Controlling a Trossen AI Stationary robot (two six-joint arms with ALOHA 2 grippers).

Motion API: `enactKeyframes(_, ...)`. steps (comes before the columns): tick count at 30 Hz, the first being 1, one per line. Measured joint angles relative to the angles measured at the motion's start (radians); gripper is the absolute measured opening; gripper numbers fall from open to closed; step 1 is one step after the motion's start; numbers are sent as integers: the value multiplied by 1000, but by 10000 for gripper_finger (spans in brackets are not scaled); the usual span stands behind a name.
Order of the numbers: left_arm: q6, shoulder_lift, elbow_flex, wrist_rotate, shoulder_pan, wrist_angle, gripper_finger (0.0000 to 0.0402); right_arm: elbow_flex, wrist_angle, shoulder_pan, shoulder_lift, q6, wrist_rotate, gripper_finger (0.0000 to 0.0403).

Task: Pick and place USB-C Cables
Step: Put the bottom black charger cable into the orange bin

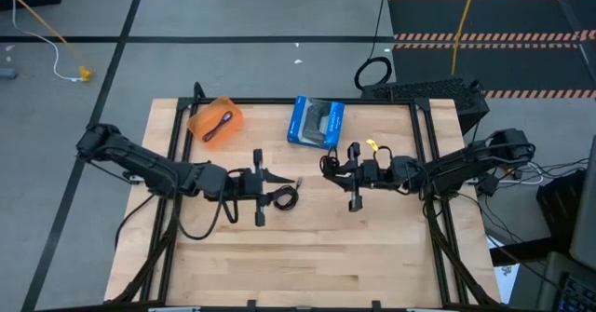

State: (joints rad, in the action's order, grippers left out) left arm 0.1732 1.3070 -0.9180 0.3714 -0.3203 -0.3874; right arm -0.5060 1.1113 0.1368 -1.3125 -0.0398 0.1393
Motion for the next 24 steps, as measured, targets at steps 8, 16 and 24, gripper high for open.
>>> enactKeyframes(8, -5, 42, -1, -10, 21, -75, 93, 0, 14, 0, 0, 12, 21, 28)
enactKeyframes(16, 5, 136, 0, -105, 56, -279, 93, -1, 22, 0, 0, 13, 21, 28)
enactKeyframes(24, -2, 196, 0, -156, 123, -393, 93, -1, 23, 0, 0, 13, 21, 28)
